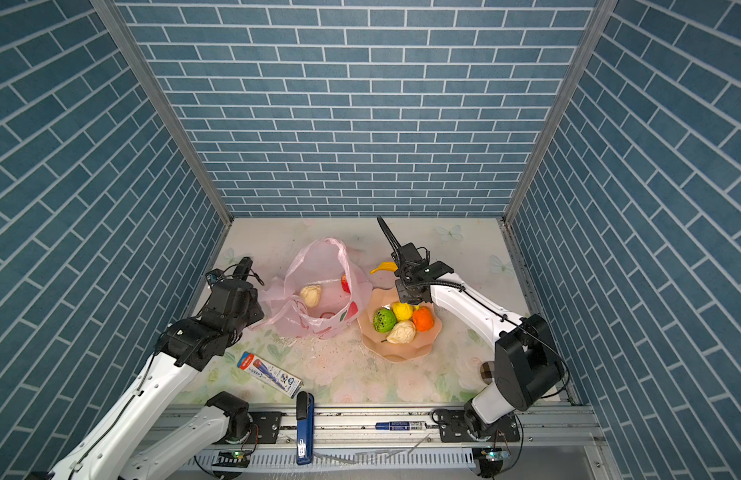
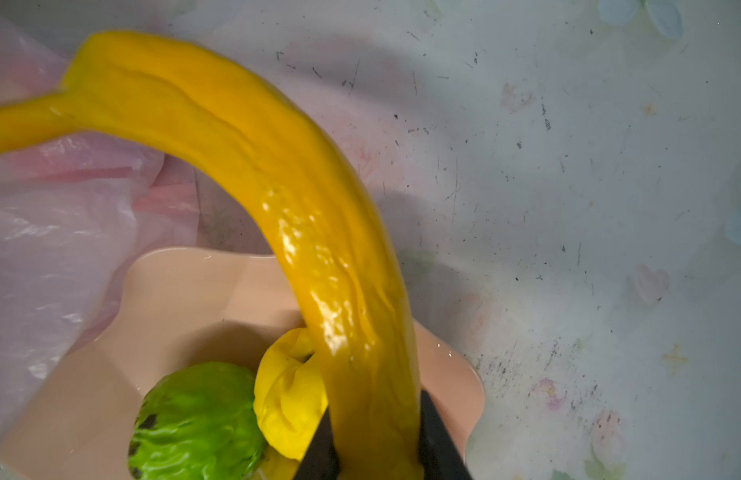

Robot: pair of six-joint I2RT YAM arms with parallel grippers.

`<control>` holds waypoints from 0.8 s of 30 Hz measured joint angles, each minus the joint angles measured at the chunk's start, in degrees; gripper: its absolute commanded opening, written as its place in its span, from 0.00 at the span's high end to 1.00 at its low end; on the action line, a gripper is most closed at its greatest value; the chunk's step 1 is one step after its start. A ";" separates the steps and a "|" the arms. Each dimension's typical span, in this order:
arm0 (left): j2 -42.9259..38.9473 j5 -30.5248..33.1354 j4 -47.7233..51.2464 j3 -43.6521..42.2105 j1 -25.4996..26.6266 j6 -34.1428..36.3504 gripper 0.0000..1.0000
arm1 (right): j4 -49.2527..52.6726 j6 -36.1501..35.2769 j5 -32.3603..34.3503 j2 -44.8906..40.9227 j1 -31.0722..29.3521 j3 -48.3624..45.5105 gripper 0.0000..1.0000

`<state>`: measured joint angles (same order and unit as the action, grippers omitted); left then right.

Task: Take the fake fruits out of the plastic bag
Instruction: 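Swing the held banana over the peach bowl and lower it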

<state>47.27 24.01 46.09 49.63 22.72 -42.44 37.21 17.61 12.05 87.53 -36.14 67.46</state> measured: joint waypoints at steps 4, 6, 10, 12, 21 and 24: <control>0.35 0.15 -0.04 0.00 0.00 0.04 0.99 | 0.83 2.86 -0.98 -2.19 -1.03 -2.40 0.94; 0.76 0.13 -0.09 0.00 0.00 0.07 0.99 | 1.64 4.02 -1.33 -2.99 -2.01 -3.23 0.94; 1.05 0.11 -0.11 0.00 0.00 0.04 0.99 | 2.93 6.38 -1.42 -3.56 -3.98 -4.11 0.93; 0.98 0.09 -0.11 0.00 0.00 0.04 0.99 | 3.06 7.80 -1.70 -4.13 -4.76 -5.44 0.93; 0.96 -0.39 -0.79 -0.02 0.00 0.04 0.99 | 4.42 12.20 -1.92 -5.77 -6.23 -9.29 0.89; 0.96 -0.79 -1.01 -0.04 0.02 0.02 0.99 | 4.66 12.72 -1.90 -5.95 -6.34 -9.35 0.87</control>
<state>48.23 23.22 45.08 49.58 22.74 -42.41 41.87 30.33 10.15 81.58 -42.48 58.11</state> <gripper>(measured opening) 0.046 0.254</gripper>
